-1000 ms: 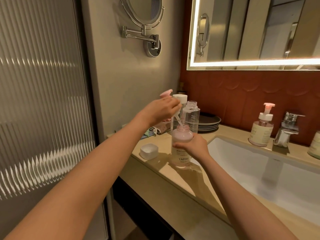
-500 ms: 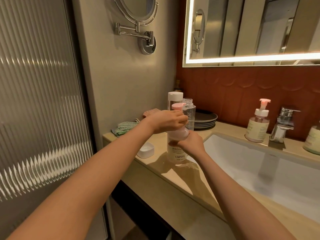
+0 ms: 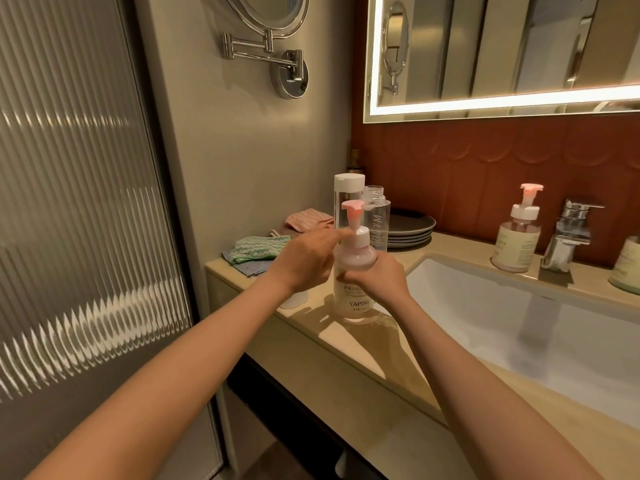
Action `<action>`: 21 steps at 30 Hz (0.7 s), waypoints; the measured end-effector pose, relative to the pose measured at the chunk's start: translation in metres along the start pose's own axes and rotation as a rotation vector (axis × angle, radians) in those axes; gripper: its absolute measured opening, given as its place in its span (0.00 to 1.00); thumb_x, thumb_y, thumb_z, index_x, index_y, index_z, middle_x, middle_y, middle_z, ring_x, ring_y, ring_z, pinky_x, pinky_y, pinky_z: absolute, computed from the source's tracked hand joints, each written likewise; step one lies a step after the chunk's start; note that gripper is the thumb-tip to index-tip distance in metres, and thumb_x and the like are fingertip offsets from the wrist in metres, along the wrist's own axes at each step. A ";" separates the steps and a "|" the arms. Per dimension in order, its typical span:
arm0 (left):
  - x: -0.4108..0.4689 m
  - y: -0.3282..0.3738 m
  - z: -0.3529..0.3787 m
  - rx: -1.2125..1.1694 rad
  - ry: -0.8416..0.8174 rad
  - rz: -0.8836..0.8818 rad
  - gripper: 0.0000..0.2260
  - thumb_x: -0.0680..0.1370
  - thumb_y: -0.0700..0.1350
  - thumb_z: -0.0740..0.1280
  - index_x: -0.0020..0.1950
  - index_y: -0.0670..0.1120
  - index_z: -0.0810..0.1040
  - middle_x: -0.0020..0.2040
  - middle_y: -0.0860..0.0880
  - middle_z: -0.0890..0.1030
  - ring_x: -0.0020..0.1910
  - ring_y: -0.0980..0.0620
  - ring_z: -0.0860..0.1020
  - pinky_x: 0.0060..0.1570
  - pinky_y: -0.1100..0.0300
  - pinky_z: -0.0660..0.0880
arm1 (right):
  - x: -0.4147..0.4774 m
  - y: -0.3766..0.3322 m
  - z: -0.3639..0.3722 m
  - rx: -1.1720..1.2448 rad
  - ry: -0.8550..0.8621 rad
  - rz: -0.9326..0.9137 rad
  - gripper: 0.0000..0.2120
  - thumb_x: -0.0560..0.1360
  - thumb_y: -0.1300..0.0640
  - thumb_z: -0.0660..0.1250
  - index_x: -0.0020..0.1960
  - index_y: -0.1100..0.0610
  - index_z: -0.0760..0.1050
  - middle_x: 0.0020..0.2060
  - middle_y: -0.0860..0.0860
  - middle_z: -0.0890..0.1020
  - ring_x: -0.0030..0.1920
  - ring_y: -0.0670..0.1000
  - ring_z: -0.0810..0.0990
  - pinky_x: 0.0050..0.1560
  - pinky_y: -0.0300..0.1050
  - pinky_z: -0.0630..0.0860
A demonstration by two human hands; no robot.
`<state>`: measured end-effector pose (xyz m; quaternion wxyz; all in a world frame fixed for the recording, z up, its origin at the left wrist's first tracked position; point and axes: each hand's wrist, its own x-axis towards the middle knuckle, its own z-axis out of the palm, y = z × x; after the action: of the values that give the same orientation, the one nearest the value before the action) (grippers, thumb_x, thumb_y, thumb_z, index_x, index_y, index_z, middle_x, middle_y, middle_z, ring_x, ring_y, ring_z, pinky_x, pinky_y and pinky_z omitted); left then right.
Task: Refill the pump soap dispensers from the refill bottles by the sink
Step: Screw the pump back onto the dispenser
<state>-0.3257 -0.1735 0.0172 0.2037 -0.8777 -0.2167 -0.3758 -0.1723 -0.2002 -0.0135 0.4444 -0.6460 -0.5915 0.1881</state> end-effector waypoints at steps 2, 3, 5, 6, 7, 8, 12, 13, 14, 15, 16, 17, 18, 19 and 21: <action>0.004 0.016 0.004 -0.166 0.096 -0.320 0.17 0.74 0.40 0.57 0.60 0.40 0.76 0.51 0.43 0.82 0.46 0.46 0.81 0.45 0.55 0.78 | 0.000 0.000 0.001 0.008 0.011 0.002 0.27 0.64 0.49 0.77 0.59 0.57 0.75 0.53 0.53 0.81 0.53 0.53 0.79 0.48 0.45 0.76; 0.009 0.023 0.005 -0.254 0.144 -0.480 0.15 0.75 0.40 0.58 0.60 0.41 0.75 0.52 0.44 0.81 0.48 0.48 0.80 0.46 0.57 0.76 | 0.000 -0.001 0.002 0.004 0.017 0.000 0.26 0.64 0.49 0.77 0.59 0.57 0.75 0.53 0.53 0.81 0.52 0.53 0.79 0.48 0.45 0.76; 0.020 0.035 0.008 -0.416 0.218 -0.742 0.11 0.78 0.45 0.63 0.58 0.43 0.74 0.51 0.48 0.80 0.48 0.52 0.79 0.46 0.62 0.73 | 0.000 -0.002 0.002 -0.009 0.019 -0.002 0.25 0.65 0.48 0.77 0.58 0.57 0.75 0.52 0.53 0.82 0.52 0.53 0.80 0.47 0.45 0.76; 0.025 0.039 0.009 -0.500 0.244 -0.843 0.12 0.77 0.48 0.66 0.57 0.43 0.73 0.49 0.49 0.79 0.47 0.54 0.78 0.46 0.64 0.73 | 0.001 -0.002 0.002 -0.016 0.016 0.000 0.24 0.65 0.49 0.76 0.57 0.57 0.76 0.52 0.53 0.82 0.52 0.53 0.80 0.47 0.45 0.76; 0.030 0.040 0.010 -0.561 0.269 -0.914 0.16 0.74 0.50 0.69 0.56 0.43 0.72 0.49 0.50 0.78 0.47 0.55 0.77 0.46 0.64 0.73 | 0.001 -0.002 0.002 -0.024 0.013 0.003 0.24 0.65 0.49 0.76 0.57 0.57 0.76 0.52 0.53 0.82 0.51 0.53 0.80 0.47 0.46 0.77; 0.034 0.039 0.012 -0.597 0.285 -0.961 0.19 0.72 0.50 0.72 0.55 0.43 0.71 0.48 0.50 0.77 0.47 0.55 0.77 0.46 0.63 0.74 | 0.001 -0.002 0.002 -0.037 0.011 0.007 0.24 0.65 0.49 0.76 0.57 0.57 0.76 0.51 0.53 0.82 0.51 0.53 0.80 0.46 0.46 0.77; 0.042 0.034 0.019 -0.595 0.254 -1.019 0.24 0.67 0.49 0.77 0.54 0.44 0.69 0.48 0.50 0.77 0.46 0.54 0.76 0.45 0.63 0.73 | 0.002 -0.003 0.000 -0.077 0.004 0.008 0.24 0.66 0.47 0.76 0.57 0.56 0.76 0.51 0.53 0.82 0.50 0.53 0.80 0.46 0.46 0.77; 0.044 0.032 0.020 -0.602 0.237 -1.018 0.24 0.66 0.48 0.77 0.54 0.44 0.69 0.48 0.50 0.77 0.46 0.54 0.77 0.45 0.63 0.72 | 0.002 -0.003 -0.001 -0.084 0.000 0.004 0.24 0.66 0.47 0.76 0.57 0.56 0.76 0.51 0.53 0.82 0.50 0.53 0.80 0.46 0.46 0.78; 0.045 0.029 0.020 -0.625 0.212 -1.017 0.24 0.66 0.47 0.77 0.54 0.44 0.68 0.49 0.50 0.78 0.46 0.53 0.77 0.46 0.62 0.73 | 0.002 -0.003 -0.002 -0.088 -0.002 0.002 0.23 0.66 0.47 0.76 0.56 0.56 0.77 0.51 0.53 0.82 0.50 0.53 0.80 0.47 0.47 0.78; 0.045 0.026 0.018 -0.659 0.171 -1.018 0.24 0.67 0.47 0.77 0.54 0.45 0.68 0.49 0.50 0.77 0.47 0.53 0.77 0.47 0.61 0.73 | 0.002 -0.003 -0.003 -0.088 -0.005 0.002 0.23 0.65 0.47 0.76 0.56 0.57 0.77 0.51 0.53 0.82 0.50 0.53 0.80 0.47 0.48 0.78; 0.046 0.023 0.015 -0.704 0.115 -1.016 0.24 0.67 0.46 0.76 0.56 0.44 0.67 0.50 0.50 0.77 0.48 0.54 0.76 0.49 0.61 0.73 | 0.002 -0.003 -0.004 -0.086 -0.011 0.001 0.23 0.65 0.47 0.76 0.55 0.57 0.77 0.50 0.53 0.82 0.50 0.53 0.80 0.47 0.48 0.79; 0.046 0.021 0.012 -0.745 0.055 -1.015 0.25 0.69 0.45 0.75 0.59 0.43 0.67 0.52 0.50 0.76 0.49 0.54 0.75 0.50 0.60 0.73 | 0.003 -0.002 -0.005 -0.085 -0.017 0.000 0.23 0.65 0.48 0.76 0.55 0.57 0.77 0.50 0.53 0.82 0.49 0.53 0.80 0.47 0.48 0.79; 0.046 0.018 0.009 -0.779 0.016 -1.014 0.25 0.70 0.44 0.74 0.62 0.42 0.66 0.52 0.51 0.75 0.50 0.55 0.74 0.50 0.61 0.72 | 0.003 -0.002 -0.005 -0.085 -0.022 0.000 0.22 0.65 0.48 0.76 0.54 0.57 0.77 0.50 0.53 0.82 0.49 0.53 0.80 0.47 0.49 0.79; 0.047 0.017 0.007 -0.803 0.003 -1.017 0.26 0.71 0.43 0.73 0.64 0.40 0.65 0.50 0.52 0.74 0.50 0.55 0.73 0.49 0.62 0.71 | 0.003 -0.002 -0.006 -0.085 -0.027 0.000 0.22 0.64 0.48 0.76 0.54 0.56 0.77 0.49 0.53 0.82 0.49 0.53 0.80 0.47 0.50 0.79; 0.049 0.018 0.006 -0.811 0.013 -1.029 0.27 0.71 0.45 0.73 0.64 0.41 0.64 0.48 0.55 0.74 0.50 0.55 0.73 0.48 0.62 0.72 | 0.004 -0.002 -0.006 -0.081 -0.033 0.007 0.21 0.65 0.48 0.76 0.53 0.56 0.77 0.49 0.52 0.82 0.50 0.53 0.80 0.48 0.51 0.79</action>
<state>-0.2819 -0.1734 0.0468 -0.3480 -0.6667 -0.4490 -0.4825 -0.1684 -0.1992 -0.0077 0.4072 -0.6624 -0.6037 0.1760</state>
